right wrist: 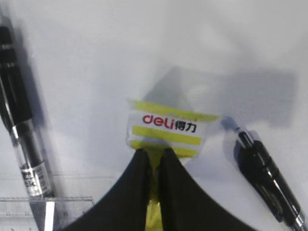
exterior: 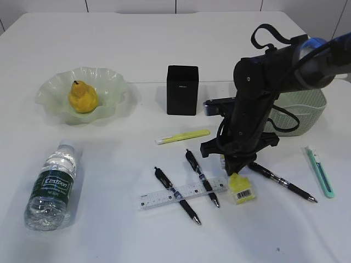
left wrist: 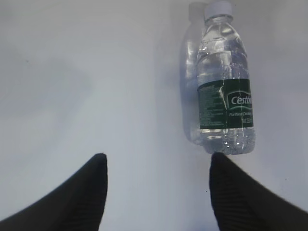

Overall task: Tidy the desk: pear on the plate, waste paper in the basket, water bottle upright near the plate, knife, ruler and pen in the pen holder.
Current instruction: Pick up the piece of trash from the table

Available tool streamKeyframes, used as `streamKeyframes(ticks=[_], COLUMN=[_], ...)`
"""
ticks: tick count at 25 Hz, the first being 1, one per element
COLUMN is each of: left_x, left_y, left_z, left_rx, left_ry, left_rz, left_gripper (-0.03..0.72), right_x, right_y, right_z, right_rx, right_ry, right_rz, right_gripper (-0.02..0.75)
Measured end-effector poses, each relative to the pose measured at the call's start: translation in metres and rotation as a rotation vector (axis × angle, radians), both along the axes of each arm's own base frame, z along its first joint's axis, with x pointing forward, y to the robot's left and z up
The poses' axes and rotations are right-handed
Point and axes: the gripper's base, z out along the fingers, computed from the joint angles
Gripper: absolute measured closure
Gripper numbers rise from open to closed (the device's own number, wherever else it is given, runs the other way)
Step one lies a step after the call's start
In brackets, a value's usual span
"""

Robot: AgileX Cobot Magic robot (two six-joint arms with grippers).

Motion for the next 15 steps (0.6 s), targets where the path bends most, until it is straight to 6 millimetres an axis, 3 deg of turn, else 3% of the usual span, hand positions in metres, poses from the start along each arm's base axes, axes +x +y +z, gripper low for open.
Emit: streamKeyframes(ticks=[4, 15], left_x=[0.0, 0.0], left_y=[0.0, 0.0], left_z=[0.0, 0.0], left_rx=[0.0, 0.0], left_ry=[0.0, 0.0], left_rz=[0.0, 0.0], left_gripper=[0.222, 0.222], right_x=[-0.0001, -0.0039], right_y=[0.0, -0.0018], right_z=[0.0, -0.0002], right_rx=[0.0, -0.016], right_ry=[0.001, 0.044], right_rz=[-0.002, 0.002], right_gripper=[0.738, 0.745])
